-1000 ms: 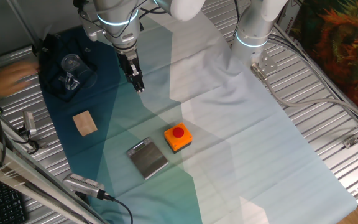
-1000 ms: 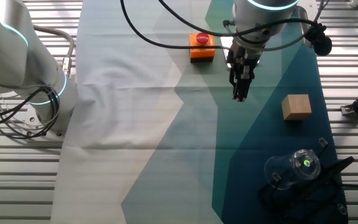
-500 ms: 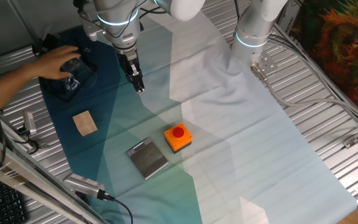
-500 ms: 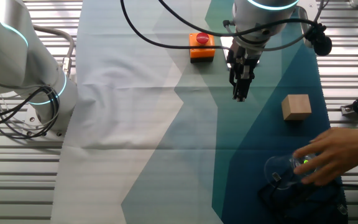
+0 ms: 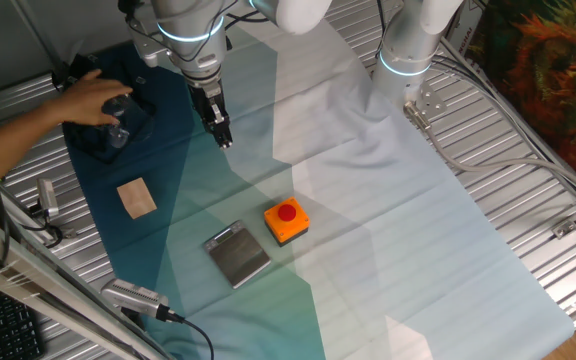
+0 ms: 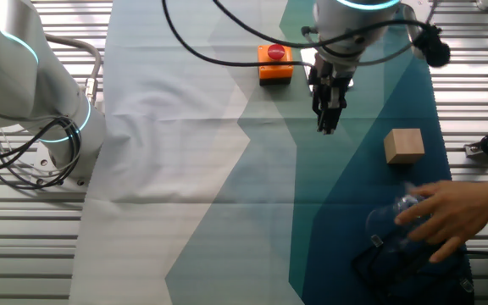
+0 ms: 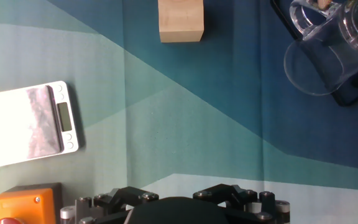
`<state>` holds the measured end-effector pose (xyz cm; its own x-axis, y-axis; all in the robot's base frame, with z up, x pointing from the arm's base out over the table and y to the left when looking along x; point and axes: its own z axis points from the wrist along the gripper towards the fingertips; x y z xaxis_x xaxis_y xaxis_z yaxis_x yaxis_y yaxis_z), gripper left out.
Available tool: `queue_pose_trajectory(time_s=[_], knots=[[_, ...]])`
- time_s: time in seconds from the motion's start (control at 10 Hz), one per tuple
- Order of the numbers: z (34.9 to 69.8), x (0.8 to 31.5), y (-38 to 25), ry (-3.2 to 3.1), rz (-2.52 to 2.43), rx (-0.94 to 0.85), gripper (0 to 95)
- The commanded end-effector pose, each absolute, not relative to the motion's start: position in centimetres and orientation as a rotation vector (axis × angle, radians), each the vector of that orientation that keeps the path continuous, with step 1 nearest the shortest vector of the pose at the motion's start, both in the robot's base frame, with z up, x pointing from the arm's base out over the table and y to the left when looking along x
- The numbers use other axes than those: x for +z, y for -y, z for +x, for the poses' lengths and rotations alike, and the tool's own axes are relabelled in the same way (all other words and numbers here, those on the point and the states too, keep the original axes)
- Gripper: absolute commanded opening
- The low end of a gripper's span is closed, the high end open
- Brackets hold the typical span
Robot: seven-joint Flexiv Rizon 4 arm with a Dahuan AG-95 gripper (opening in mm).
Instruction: Take the cup off the cup rack
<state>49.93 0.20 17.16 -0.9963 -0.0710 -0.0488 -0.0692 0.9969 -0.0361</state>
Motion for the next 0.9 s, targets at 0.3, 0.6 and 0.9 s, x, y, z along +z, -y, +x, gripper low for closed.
queue_pose_trajectory(time_s=[0.3,0.6,0.9], knots=[[49.8,17.49,-0.23,-2.929,-0.345,-0.178,0.0],[49.75,17.61,-0.26,-2.932,-0.377,-0.148,0.0],[49.73,17.7,-0.28,-2.928,-0.449,-0.04,0.0]])
